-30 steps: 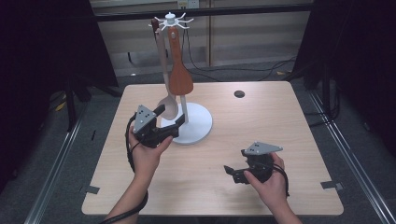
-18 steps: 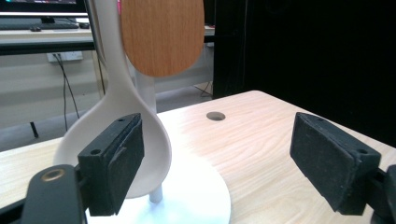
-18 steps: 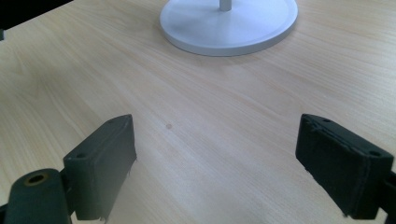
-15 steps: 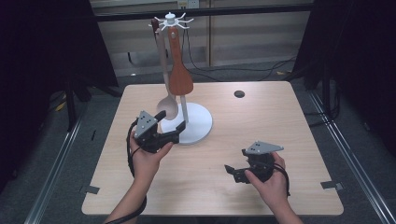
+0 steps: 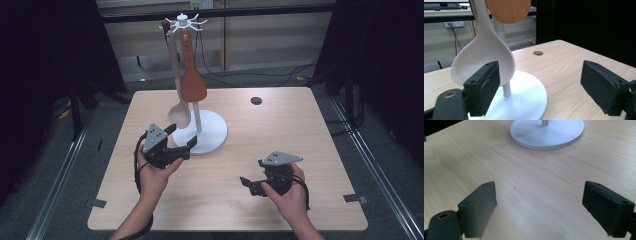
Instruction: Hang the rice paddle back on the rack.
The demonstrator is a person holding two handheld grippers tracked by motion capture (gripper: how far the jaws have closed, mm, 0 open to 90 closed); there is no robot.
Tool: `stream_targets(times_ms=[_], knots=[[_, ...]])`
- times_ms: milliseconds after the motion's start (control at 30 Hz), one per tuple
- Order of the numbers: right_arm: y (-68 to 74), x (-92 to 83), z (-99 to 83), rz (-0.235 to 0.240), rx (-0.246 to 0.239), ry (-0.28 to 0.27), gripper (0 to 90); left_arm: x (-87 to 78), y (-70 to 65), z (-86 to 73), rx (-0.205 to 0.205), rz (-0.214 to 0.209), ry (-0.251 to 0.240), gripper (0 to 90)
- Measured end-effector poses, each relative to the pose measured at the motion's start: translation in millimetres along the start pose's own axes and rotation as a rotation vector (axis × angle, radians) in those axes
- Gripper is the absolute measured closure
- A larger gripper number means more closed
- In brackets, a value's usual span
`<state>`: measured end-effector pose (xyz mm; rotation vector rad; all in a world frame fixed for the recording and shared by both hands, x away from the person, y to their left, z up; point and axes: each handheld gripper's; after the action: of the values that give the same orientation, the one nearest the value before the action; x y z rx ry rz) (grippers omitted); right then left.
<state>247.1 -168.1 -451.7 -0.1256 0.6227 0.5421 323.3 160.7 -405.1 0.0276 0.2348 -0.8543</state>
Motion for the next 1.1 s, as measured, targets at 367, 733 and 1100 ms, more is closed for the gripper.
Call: stream_targets(times_ms=[367, 733, 1100], knots=[[1.2, 1.3, 1.1, 0.005, 0.000, 0.002, 11.5, -7.5, 2.2, -8.5, 0.003, 0.003, 0.023, 15.6], [2.1, 4.8, 2.5, 0.010, -0.003, 0.003, 11.5, -17.8, 8.2, -15.0, 0.006, 0.000, 0.035, 14.8], [3.8, 7.0, 2.9, 0.009, -0.008, 0.007, 11.4, -27.7, 13.3, -22.5, -0.004, -0.002, 0.047, 14.2]])
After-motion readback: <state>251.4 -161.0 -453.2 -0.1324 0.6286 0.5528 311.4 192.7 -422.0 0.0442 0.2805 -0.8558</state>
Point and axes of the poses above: each handheld gripper's, and its own axes: x roughly forward along the jaws, z roughly out of its top, y roughly to its left, and after that the axes turned 7 degrees about -z, right-handed
